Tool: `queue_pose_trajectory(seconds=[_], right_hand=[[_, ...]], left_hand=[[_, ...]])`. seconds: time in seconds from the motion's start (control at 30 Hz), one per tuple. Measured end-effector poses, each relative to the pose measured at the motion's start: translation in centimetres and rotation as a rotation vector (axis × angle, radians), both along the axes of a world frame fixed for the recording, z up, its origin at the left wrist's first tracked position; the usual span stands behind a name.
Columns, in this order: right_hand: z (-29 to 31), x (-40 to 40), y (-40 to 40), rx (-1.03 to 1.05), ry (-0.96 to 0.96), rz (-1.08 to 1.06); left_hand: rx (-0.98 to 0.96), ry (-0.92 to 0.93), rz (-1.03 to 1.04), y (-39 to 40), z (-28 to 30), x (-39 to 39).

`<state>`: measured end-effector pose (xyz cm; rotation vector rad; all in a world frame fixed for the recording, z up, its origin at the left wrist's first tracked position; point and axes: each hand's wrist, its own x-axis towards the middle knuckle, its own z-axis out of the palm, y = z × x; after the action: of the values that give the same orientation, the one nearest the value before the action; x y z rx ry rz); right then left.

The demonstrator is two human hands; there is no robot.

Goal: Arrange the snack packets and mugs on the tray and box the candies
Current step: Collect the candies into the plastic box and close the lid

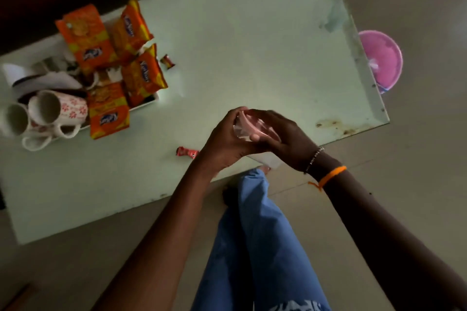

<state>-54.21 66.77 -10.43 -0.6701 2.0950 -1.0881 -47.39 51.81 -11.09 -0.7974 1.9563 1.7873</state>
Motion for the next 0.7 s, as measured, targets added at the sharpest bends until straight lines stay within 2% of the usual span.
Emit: queue_pose_trajectory(seconds=[0.17,0.3,0.37,0.43,0.47,0.6,0.63,0.7], right_hand=[[-0.2,1.1,-2.9,-0.029,0.034,0.068],[-1.6,0.4,-3.7,0.04,-0.292,-0.14],[-3.3,-0.2,-4.4,0.191,-0.209,-0.177],[-5.3,-0.9,-5.1,0.359,-0.047,-0.209],[-6.3,-1.3,-5.5,0.416,-0.031,-0.246],[-9.0,-2.3,-7.3,0.449,-0.156,-0.459],[-9.2,-1.9,-8.1,0.446,-0.126,-0.495],[-9.1,-0.2,-9.8,0.487,0.115,-0.437]], left_hand=[[-0.057,0.029,0.088,-1.5,-0.2,2.3],[-0.061,0.021,-0.018,-2.7,-0.7,4.9],[-0.027,-0.023,-0.02,-3.5,-1.1,6.3],[-0.063,-0.057,0.013,-4.2,-1.4,7.5],[-0.088,-0.058,0.038,-4.5,-1.5,8.2],[-0.164,-0.034,0.15,-5.9,-1.9,11.2],[-0.183,-0.035,0.2,-6.3,-2.0,12.1],[-0.247,-0.073,0.307,-7.1,-2.0,13.9]])
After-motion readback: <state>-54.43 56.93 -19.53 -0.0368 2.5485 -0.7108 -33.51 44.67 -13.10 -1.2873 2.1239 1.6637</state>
